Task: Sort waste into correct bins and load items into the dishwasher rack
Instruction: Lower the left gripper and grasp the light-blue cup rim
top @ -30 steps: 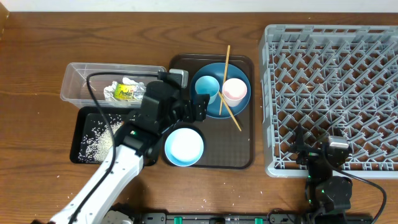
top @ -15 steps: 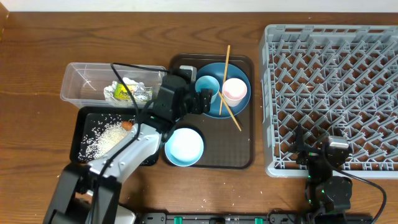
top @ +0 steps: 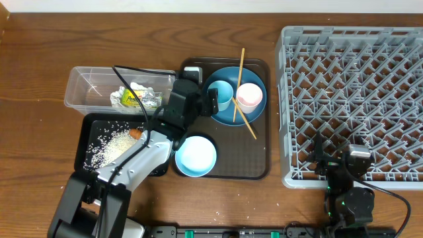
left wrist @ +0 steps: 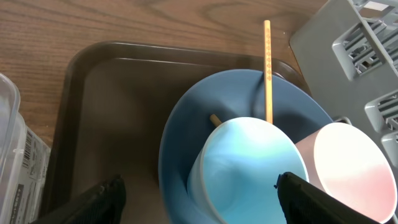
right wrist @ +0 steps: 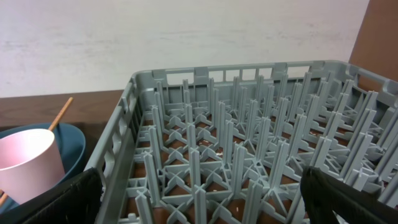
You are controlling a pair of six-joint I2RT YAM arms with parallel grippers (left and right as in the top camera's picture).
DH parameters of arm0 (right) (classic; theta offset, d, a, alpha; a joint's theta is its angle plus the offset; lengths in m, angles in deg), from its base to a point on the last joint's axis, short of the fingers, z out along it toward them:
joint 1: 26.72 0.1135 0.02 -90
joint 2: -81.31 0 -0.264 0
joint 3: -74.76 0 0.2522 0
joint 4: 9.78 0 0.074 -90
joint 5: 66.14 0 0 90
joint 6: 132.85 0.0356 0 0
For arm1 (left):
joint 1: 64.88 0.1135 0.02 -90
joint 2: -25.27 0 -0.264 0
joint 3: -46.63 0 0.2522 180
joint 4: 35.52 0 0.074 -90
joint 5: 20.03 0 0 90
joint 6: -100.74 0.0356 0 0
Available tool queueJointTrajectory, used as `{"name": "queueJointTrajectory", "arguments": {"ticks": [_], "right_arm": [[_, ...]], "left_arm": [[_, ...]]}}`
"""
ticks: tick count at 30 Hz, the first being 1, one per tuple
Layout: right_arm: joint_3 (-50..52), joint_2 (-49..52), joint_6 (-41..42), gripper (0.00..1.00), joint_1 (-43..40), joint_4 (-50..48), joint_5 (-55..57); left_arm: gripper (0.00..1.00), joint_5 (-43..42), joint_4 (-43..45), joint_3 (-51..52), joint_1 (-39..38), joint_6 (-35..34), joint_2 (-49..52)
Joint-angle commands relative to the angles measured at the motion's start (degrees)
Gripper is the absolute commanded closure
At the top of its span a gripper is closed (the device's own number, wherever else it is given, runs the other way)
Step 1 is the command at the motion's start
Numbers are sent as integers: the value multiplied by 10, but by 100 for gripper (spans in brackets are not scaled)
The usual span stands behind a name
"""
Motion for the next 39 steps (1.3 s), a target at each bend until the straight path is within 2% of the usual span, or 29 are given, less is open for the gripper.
{"name": "queueJointTrajectory", "arguments": {"ticks": [1,6,15,26,39], "right_arm": [[1,0,3,1,7,3,-3],[1,0,3,1,7,3,-3],[1,0,3,1,7,3,-3],[1,0,3,1,7,3,-3],[1,0,3,1,7,3,-3]], "left_arm": [[20,15,2,1,-2,3,7],[21,15,-1,1,-2,1,7],[30,14,-21,1,-3,-17,7],[30,18,-29,1,-46,-17,7],[31,32,-15,1,-47,-16,25]]}}
